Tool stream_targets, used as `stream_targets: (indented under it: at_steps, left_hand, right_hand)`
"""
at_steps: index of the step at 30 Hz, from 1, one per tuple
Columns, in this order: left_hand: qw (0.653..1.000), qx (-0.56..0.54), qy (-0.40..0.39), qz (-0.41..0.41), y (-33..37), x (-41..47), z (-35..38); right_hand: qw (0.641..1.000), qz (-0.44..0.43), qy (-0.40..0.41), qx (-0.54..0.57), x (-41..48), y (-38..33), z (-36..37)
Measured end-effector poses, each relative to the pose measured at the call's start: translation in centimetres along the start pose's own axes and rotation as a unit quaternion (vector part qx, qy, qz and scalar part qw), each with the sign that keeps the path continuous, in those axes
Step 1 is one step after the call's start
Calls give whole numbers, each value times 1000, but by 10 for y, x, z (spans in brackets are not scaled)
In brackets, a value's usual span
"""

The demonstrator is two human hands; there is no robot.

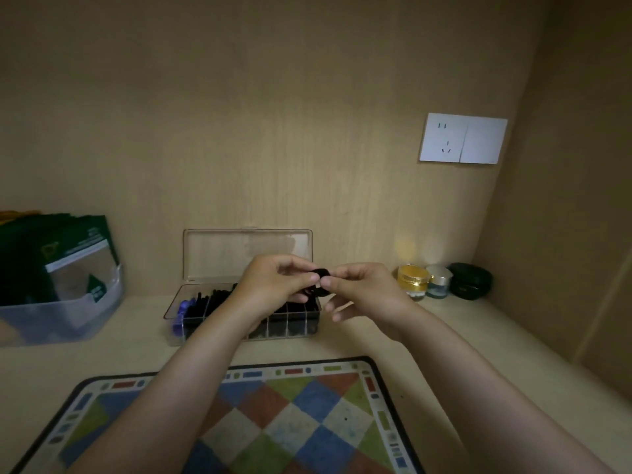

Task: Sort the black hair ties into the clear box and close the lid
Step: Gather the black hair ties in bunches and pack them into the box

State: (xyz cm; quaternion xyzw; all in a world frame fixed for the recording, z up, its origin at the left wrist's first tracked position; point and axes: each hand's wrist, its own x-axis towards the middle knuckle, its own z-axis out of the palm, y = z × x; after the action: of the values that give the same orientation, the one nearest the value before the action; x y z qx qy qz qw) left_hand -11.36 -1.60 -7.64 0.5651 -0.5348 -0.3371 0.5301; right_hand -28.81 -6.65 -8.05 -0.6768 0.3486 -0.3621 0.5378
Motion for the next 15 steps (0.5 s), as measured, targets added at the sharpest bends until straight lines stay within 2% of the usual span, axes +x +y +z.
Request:
stream_targets:
  at_steps: [5, 10, 15]
  left_hand:
    - [998, -60, 24, 29, -2, 11, -32]
    - [998, 17, 40, 48, -16, 22, -63]
    - [986, 138, 88, 35, -40, 32, -88]
  right_hand:
    - [1000, -5, 10, -18, 31, -27, 32]
    - [999, 7, 33, -39, 64, -37, 53]
    - [985, 7, 76, -152, 88, -25, 69]
